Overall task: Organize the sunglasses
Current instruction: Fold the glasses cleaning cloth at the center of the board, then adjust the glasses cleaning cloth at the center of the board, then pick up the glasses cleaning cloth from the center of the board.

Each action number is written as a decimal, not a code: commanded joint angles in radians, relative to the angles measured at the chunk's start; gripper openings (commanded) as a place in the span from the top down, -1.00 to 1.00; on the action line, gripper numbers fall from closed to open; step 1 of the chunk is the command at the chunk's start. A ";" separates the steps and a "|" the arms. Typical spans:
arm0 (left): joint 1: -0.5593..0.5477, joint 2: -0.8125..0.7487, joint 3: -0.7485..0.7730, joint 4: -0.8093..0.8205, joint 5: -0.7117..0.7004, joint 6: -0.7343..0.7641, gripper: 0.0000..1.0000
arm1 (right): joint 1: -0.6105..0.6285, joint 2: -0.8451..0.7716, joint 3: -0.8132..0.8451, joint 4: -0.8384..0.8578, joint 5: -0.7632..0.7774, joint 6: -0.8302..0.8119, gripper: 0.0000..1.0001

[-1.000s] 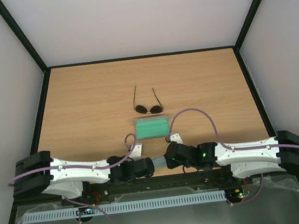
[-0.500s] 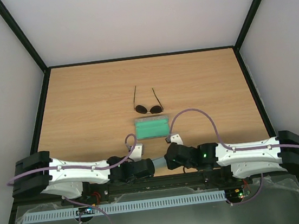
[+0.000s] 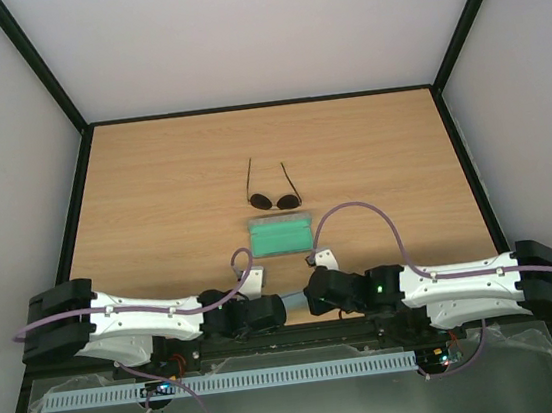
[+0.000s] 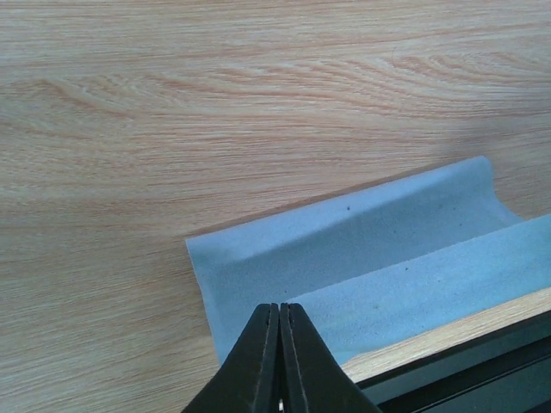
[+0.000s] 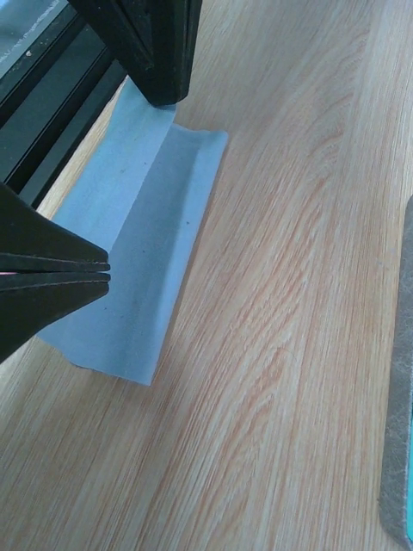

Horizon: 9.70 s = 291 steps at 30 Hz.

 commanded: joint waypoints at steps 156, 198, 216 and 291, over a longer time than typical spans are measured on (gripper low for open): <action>0.084 0.078 0.010 -0.015 0.093 0.028 0.71 | -0.071 0.083 -0.022 -0.050 0.027 0.029 0.34; -0.013 0.069 0.011 -0.065 0.053 -0.080 0.86 | -0.071 0.076 -0.037 -0.033 0.008 0.031 0.56; 0.034 -0.078 -0.019 0.077 0.069 -0.028 0.95 | -0.059 0.188 0.071 0.058 -0.125 -0.026 0.64; 0.235 -0.258 -0.192 0.037 0.177 0.061 0.08 | -0.127 0.362 0.103 -0.049 -0.067 0.025 0.55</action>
